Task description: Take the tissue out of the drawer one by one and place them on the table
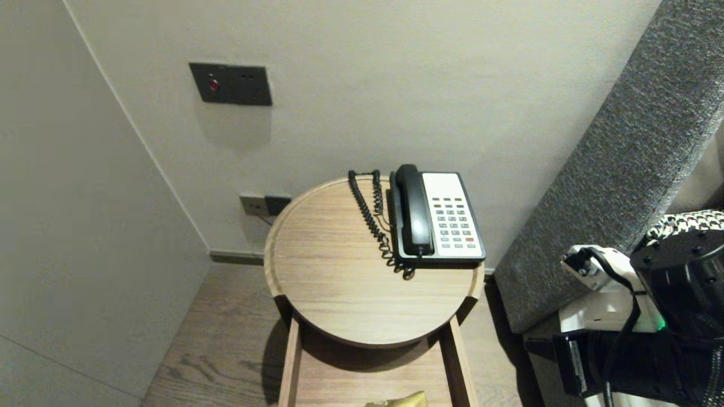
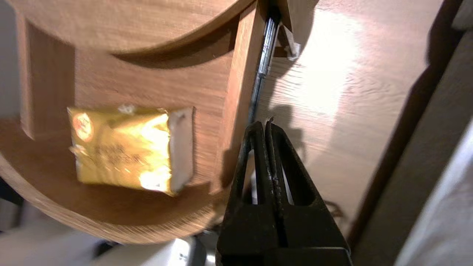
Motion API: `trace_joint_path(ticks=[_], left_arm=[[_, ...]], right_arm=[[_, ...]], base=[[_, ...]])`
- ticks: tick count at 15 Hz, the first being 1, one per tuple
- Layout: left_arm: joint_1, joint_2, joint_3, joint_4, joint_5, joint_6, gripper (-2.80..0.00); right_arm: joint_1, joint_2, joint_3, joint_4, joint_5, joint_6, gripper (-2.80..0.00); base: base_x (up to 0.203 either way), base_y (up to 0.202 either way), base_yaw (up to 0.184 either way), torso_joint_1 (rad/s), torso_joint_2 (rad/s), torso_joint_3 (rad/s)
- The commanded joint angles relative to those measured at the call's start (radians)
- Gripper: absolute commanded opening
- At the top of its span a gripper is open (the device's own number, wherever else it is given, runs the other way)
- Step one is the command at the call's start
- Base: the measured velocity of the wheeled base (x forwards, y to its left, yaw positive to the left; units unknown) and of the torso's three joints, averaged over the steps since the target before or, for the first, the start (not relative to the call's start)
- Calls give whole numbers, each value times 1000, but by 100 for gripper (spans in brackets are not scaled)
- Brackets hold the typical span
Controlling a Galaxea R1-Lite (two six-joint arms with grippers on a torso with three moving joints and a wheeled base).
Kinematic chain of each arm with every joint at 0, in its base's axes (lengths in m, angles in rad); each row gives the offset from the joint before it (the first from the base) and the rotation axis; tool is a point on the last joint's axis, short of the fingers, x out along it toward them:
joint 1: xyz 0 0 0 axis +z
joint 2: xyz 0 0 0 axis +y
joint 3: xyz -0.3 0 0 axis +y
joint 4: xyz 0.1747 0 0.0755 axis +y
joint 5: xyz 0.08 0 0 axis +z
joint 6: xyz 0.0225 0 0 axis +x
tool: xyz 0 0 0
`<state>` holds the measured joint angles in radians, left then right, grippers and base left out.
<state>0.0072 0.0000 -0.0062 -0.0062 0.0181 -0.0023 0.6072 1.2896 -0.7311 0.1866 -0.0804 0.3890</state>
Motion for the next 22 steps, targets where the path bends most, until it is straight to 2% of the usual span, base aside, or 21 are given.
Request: trace_joint_path(ticks=[1, 5, 6, 11, 20, 22], left_arm=[[0, -2, 0, 0, 0, -1, -280], [0, -2, 0, -1, 0, -1, -280], [0, -2, 0, -1, 0, -1, -280], [0, -2, 0, -1, 0, -1, -280], [0, -2, 0, 0, 0, -1, -280], [0, -2, 0, -1, 0, -1, -280]], right_arm=[[14, -3, 4, -1, -1, -28, -280], [16, 11, -4, -6, 10, -109, -280], [19, 14, 2, -7, 13, -134, 0], [30, 26, 2, -10, 50, -151, 0], [140, 31, 3, -12, 50, -204, 0], [185, 31, 6, -26, 50, -220, 0]], base=[[0, 0, 0, 0, 0, 0], [0, 0, 0, 0, 0, 0], [0, 0, 0, 0, 0, 0], [0, 0, 0, 0, 0, 0], [0, 0, 0, 0, 0, 0], [0, 0, 0, 0, 0, 0]])
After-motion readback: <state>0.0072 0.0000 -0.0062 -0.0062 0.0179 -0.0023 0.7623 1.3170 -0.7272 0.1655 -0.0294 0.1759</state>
